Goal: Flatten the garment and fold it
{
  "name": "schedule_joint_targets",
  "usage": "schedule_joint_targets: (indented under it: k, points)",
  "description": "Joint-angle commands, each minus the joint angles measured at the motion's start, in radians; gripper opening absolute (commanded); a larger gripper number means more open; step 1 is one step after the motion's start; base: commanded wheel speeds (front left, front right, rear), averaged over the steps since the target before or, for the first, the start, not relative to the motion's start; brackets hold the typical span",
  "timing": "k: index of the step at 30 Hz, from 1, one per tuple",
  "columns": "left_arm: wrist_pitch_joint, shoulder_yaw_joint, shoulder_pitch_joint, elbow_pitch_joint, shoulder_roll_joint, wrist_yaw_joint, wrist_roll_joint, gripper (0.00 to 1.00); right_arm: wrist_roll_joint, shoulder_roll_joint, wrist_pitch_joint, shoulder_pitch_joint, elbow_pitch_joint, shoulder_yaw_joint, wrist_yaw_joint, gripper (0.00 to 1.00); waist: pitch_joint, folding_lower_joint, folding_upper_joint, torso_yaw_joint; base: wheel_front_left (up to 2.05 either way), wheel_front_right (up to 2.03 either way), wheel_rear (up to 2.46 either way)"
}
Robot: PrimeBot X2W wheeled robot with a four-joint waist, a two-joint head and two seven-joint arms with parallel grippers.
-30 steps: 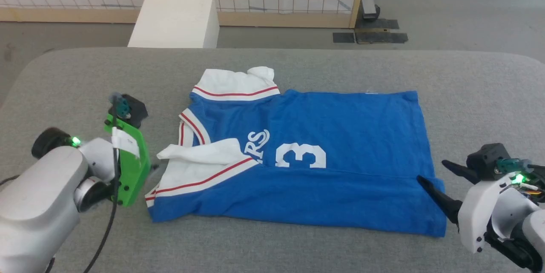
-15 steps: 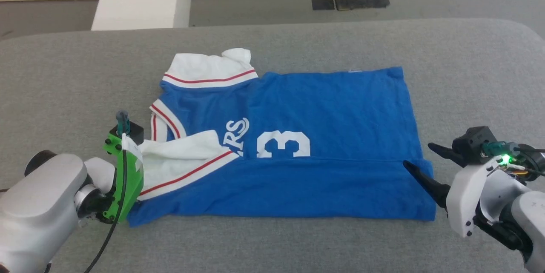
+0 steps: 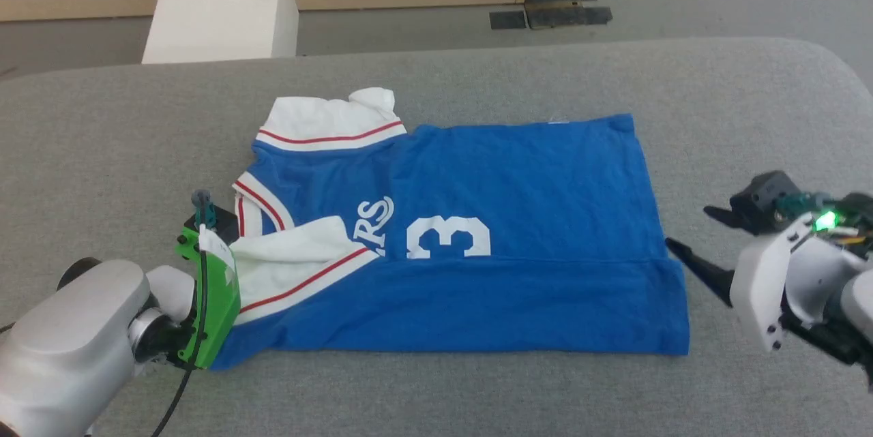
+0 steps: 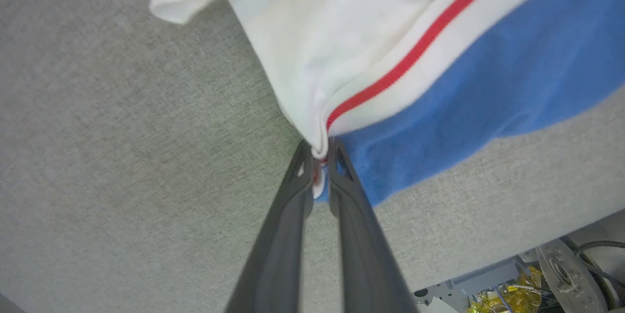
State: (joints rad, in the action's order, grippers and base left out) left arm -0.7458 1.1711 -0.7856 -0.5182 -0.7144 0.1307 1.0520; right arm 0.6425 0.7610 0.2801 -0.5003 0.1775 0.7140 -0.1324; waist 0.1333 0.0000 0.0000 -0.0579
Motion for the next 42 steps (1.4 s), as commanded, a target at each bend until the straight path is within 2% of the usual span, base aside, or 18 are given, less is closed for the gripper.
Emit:
schedule_joint_targets:
  k: [1, 4, 9, 15, 20, 28, 34, 35, 42]
  points:
    - [0.013, 0.011, 0.011, 0.011, -0.005, 0.000, 0.017, 0.00, 0.008, 0.013, 0.027, -0.038, -0.010, 0.006, 0.002, 1.00, -0.025, 0.0000, 0.0000, 0.011, 0.00, 0.00, 0.00]
    - [0.040, 0.019, 0.006, 0.036, -0.014, 0.000, 0.030, 0.00, 0.033, 0.036, 0.116, -0.076, -0.019, 0.033, 0.002, 1.00, -0.045, 0.0000, 0.0000, 0.021, 0.00, 0.00, 0.00]
    - [0.065, 0.046, -0.003, 0.067, -0.023, 0.000, 0.034, 0.00, 0.172, 0.082, 0.358, -0.121, -0.045, 0.140, 0.002, 1.00, -0.067, 0.0000, 0.0000, 0.037, 0.00, 0.00, 0.00]
    - [0.076, 0.066, -0.024, 0.085, -0.021, 0.000, 0.036, 0.00, 0.296, 0.070, 0.550, -0.147, 0.028, 0.205, 0.002, 1.00, -0.055, 0.0000, 0.0000, 0.055, 0.00, 0.00, 0.00]
    - [0.089, 0.077, -0.050, 0.085, -0.012, 0.000, 0.030, 0.00, 0.316, 0.006, 0.564, -0.149, 0.136, 0.207, 0.002, 1.00, -0.019, 0.0000, 0.0000, 0.072, 0.00, 0.00, 0.00]
    - [0.106, 0.092, -0.080, 0.079, -0.008, 0.000, 0.025, 0.00, 0.326, -0.088, 0.493, -0.100, 0.278, 0.235, 0.002, 1.00, 0.018, 0.0000, 0.0000, 0.089, 0.00, 0.00, 0.00]
    - [0.120, 0.099, -0.080, 0.072, -0.012, 0.000, 0.026, 0.00, 0.344, -0.113, 0.447, -0.075, 0.314, 0.279, 0.002, 1.00, 0.025, 0.0000, 0.0000, 0.086, 0.00, 0.00, 0.00]
    - [0.123, 0.101, -0.080, 0.069, -0.013, 0.000, 0.026, 0.00, 0.349, -0.110, 0.438, -0.080, 0.314, 0.292, 0.002, 0.00, 0.026, 0.0000, 0.0000, 0.084, 0.00, 0.00, 0.00]
    - [0.131, 0.105, -0.078, 0.061, -0.010, 0.000, 0.026, 0.00, 0.371, -0.093, 0.411, -0.107, 0.304, 0.331, 0.002, 0.00, 0.026, 0.0000, 0.0000, 0.078, 0.00, 0.00, 0.00]
